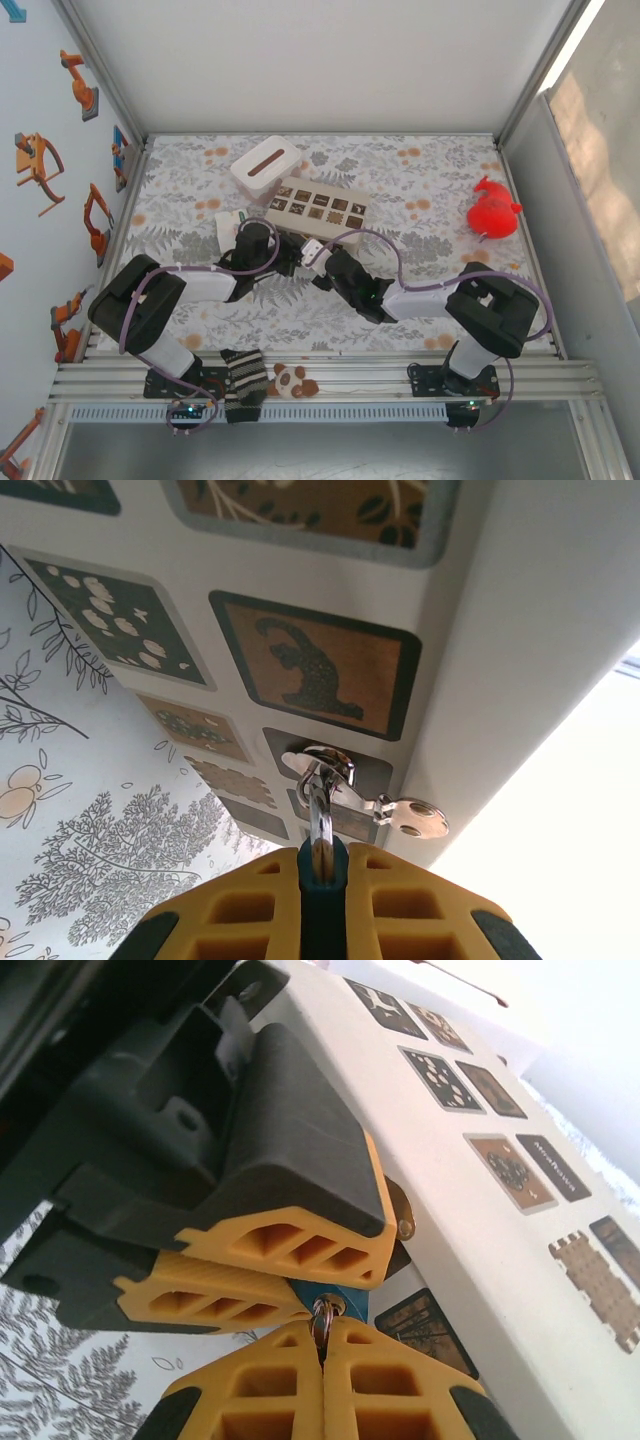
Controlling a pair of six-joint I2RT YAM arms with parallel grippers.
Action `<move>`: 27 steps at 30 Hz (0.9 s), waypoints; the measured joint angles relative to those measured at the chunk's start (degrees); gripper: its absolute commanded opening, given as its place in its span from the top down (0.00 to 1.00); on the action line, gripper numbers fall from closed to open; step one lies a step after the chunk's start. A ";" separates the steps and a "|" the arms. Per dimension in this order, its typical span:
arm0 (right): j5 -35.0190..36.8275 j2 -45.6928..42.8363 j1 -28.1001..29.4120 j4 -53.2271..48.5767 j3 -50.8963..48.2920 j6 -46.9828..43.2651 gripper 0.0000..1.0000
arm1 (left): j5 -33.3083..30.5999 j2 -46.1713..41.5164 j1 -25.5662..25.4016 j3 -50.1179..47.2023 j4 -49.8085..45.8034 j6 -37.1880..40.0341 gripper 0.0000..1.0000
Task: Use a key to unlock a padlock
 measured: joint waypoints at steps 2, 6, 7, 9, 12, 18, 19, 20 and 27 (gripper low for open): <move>0.09 0.11 0.00 0.24 0.00 4.44 1.00 | -0.07 0.00 0.00 0.00 -0.07 0.00 1.00; 0.02 0.59 0.00 1.05 -0.02 12.37 1.00 | -0.42 0.00 0.00 0.00 -0.07 0.00 1.00; -0.09 0.83 0.00 1.33 -0.04 14.14 1.00 | -0.55 0.02 0.00 0.00 -0.13 0.02 1.00; -0.09 1.55 0.00 2.40 -0.11 16.94 1.00 | -0.94 0.17 0.02 0.00 -0.17 0.02 1.00; -0.11 2.80 0.00 3.80 -0.44 19.91 1.00 | -1.42 0.90 0.02 0.00 -0.22 0.02 1.00; -0.07 5.86 0.02 6.25 -1.14 24.13 1.00 | -1.44 3.89 -0.02 -0.28 1.09 0.02 1.00; 0.26 6.56 0.02 7.19 -1.22 24.81 1.00 | -1.49 4.61 0.00 -0.44 2.51 0.09 1.00; 0.70 6.99 0.00 7.96 -1.22 25.35 1.00 | -1.55 5.09 0.02 -0.46 3.41 0.09 1.00; 2.60 8.41 0.09 10.84 -1.55 28.85 1.00 | -1.88 6.67 0.00 -0.57 6.60 0.87 0.72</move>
